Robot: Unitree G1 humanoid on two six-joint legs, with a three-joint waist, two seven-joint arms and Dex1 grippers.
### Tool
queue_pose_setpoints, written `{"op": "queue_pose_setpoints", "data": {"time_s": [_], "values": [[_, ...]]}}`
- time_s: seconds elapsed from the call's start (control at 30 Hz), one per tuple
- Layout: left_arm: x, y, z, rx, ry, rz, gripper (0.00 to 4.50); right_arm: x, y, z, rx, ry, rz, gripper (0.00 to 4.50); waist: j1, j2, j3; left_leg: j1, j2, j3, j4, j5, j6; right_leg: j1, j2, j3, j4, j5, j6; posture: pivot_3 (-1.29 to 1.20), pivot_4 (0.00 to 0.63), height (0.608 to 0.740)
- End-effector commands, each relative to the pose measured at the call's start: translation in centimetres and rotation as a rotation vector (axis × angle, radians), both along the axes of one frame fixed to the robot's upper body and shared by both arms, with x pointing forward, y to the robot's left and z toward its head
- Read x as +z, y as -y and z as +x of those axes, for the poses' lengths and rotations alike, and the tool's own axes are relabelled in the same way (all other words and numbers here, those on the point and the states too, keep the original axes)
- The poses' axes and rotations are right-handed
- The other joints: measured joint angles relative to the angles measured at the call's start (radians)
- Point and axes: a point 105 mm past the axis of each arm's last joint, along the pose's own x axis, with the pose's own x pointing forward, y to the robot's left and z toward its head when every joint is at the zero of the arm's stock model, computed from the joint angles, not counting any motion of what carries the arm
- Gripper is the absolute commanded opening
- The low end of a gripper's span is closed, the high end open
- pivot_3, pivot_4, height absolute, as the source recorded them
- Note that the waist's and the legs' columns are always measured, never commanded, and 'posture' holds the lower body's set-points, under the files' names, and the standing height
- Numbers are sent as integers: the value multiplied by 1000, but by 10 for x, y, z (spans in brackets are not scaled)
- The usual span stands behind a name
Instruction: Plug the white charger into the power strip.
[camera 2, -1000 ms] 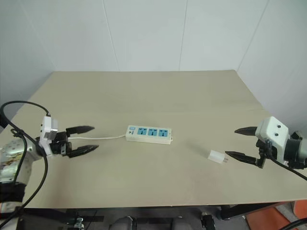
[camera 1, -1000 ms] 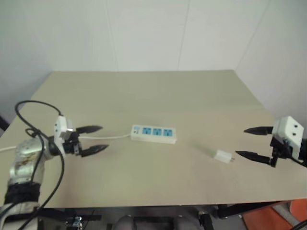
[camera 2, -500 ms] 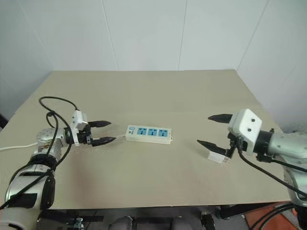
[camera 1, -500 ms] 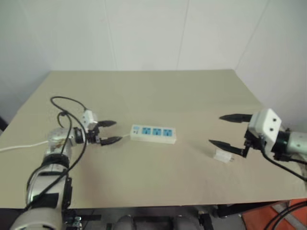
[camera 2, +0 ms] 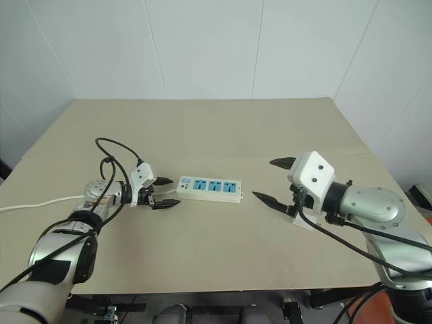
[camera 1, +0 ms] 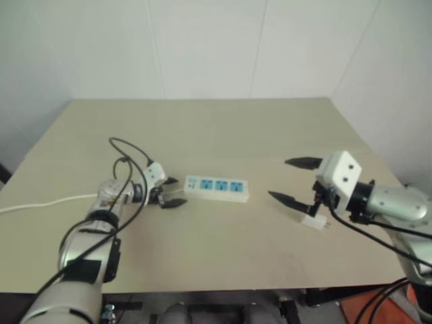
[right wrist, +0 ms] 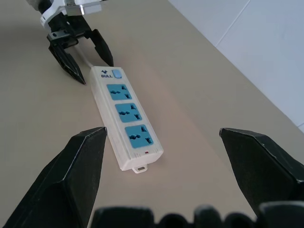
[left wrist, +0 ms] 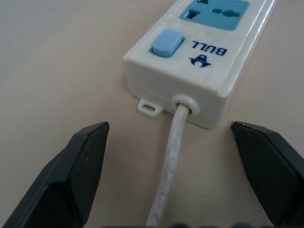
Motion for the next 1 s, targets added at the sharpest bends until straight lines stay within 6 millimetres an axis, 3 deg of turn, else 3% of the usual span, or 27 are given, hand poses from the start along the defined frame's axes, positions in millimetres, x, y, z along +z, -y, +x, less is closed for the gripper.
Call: {"op": "queue_pose_setpoints", "data": {"time_s": [0.03, 0.4, 0.83, 1.0], "values": [[0, -3, 4, 45, -22, 3, 3630, 7, -6, -3, 8, 43, -3, 4500, -1, 0, 0, 0, 0, 0, 0, 0, 0, 0, 0, 0, 0, 0, 0, 0, 150, 740], [9, 4, -4, -66, -70, -40, 85, 1, -13, 3, 0, 39, 8, 4500, -2, 0, 0, 2, 0, 0, 1, 0, 0, 1, 0, 0, 1, -1, 2, 0, 150, 740], [33, -9, -30, -250, -51, -103, 20, -3, -17, 8, -2, 42, 36, 4500, -3, 0, 0, -1, 0, -1, -1, 0, 0, -1, 0, 0, 1, 0, 0, 0, 150, 740], [40, -6, -51, -187, -59, -79, 20, -8, -18, 10, 4, 34, 42, 4500, -9, 0, 0, -1, 1, -1, 0, 0, 0, -1, 0, 0, 1, 0, -1, 0, 150, 740]]}}
